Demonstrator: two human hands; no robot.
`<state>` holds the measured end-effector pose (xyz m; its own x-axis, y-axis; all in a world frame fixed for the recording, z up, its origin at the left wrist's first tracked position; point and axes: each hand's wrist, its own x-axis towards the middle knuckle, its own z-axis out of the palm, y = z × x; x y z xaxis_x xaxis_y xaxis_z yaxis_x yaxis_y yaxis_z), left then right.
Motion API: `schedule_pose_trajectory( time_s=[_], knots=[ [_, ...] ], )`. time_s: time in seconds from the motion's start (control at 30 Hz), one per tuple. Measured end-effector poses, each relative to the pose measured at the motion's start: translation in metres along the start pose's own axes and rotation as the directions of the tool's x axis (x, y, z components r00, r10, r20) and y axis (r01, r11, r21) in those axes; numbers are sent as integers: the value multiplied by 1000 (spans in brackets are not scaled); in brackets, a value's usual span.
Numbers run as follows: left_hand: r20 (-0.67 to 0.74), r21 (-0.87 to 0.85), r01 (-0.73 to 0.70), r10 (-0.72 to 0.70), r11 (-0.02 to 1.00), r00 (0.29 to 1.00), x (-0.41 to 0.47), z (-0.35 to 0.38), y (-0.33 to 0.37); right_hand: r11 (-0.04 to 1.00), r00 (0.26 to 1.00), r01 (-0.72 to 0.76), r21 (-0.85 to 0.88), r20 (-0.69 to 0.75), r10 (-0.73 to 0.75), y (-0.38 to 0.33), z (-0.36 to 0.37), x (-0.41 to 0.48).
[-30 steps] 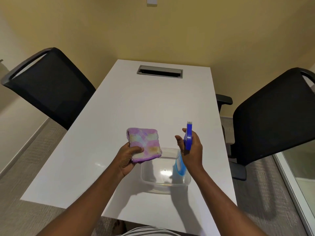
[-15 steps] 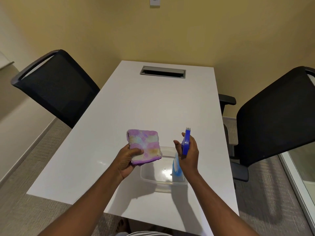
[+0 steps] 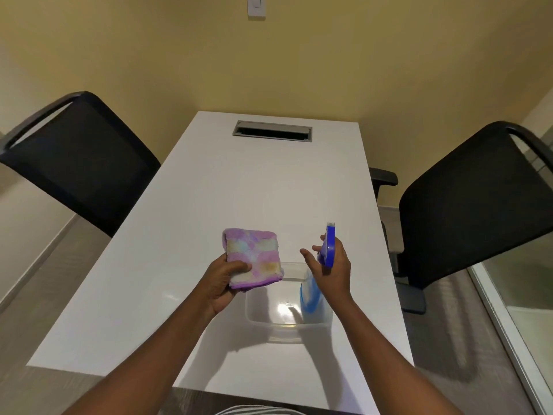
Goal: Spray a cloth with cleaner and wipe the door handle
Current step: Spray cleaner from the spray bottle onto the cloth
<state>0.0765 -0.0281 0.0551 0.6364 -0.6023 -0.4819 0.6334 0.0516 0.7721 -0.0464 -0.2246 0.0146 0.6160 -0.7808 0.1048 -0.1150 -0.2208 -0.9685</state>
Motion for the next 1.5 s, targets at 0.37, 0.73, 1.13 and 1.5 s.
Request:
schedule_pose_trajectory(
  time_s=[0.37, 0.73, 1.13, 1.5],
  knots=[
    [19, -20, 46, -46, 999, 999, 7, -21, 10, 997, 995, -77, -18, -67, 76, 6, -1, -10],
    [71, 2, 69, -69, 998, 995, -1, -26, 6, 968, 954, -230, -104, -223, 202, 7, -6, -61],
    [287, 120, 114, -144, 986, 947, -39, -18, -12, 939, 938, -340, -44, -90, 335, -46, 14, -158],
    [493, 384, 114, -308, 916, 814, -90, 34, -58, 474, 789, -557, 682, 256, 559, -57, -33, -191]
  ],
)
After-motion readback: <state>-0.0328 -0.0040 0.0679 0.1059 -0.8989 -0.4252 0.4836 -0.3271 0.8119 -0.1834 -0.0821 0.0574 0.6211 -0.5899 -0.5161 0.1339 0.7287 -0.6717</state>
